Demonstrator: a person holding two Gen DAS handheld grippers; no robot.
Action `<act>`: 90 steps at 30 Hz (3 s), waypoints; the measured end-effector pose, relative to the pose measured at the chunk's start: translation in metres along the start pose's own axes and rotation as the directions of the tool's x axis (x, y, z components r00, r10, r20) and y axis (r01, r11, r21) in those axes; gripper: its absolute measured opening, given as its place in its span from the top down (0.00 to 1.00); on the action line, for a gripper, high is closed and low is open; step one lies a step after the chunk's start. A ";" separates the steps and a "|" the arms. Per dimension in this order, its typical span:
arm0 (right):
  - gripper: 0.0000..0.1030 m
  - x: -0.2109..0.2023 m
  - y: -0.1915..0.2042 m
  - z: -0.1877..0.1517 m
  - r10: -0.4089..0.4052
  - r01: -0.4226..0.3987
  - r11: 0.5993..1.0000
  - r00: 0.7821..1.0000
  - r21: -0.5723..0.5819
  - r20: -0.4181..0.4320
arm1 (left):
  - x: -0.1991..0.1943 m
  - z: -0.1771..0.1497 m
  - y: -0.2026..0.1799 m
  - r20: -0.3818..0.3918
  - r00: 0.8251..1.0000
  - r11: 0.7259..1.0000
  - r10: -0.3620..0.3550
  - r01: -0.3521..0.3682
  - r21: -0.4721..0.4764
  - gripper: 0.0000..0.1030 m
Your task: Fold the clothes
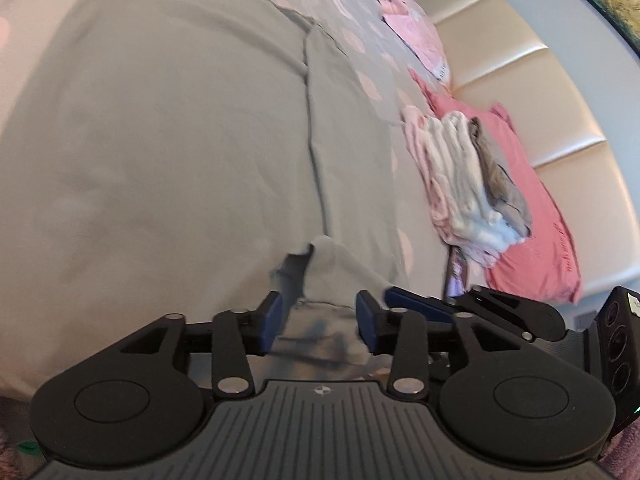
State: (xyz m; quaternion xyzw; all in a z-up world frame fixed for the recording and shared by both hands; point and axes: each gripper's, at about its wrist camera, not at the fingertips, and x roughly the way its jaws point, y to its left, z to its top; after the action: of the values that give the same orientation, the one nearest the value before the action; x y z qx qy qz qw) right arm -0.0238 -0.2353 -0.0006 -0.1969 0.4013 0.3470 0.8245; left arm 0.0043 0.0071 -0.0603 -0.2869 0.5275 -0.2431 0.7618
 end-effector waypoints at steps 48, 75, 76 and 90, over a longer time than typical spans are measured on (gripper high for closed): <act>0.95 -0.061 -0.019 -0.077 0.052 -0.220 0.770 0.957 -0.599 -0.285 | 0.004 -0.023 -0.093 -0.192 0.980 0.839 -0.051 0.147 0.524 0.92; 0.75 -0.019 -0.073 -0.072 -0.061 0.066 0.997 0.990 0.030 -0.125 | 0.057 0.005 -0.068 -0.150 0.971 0.886 0.189 -0.102 0.453 0.79; 0.77 -0.015 -0.076 -0.069 -0.079 0.089 0.992 0.990 0.085 -0.115 | 0.057 0.006 -0.066 -0.137 0.973 0.886 0.188 -0.108 0.450 0.79; 0.81 0.020 -0.135 -0.070 -0.092 0.099 0.814 0.995 0.573 -0.042 | 0.068 0.017 -0.053 -0.061 0.979 0.896 0.195 -0.152 0.416 0.79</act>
State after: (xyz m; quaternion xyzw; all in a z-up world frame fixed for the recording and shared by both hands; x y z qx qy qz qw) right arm 0.0464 -0.3611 -0.0528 0.0385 0.4818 0.1671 0.8593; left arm 0.0392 -0.0736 -0.0636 -0.0601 0.5260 -0.2934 0.7960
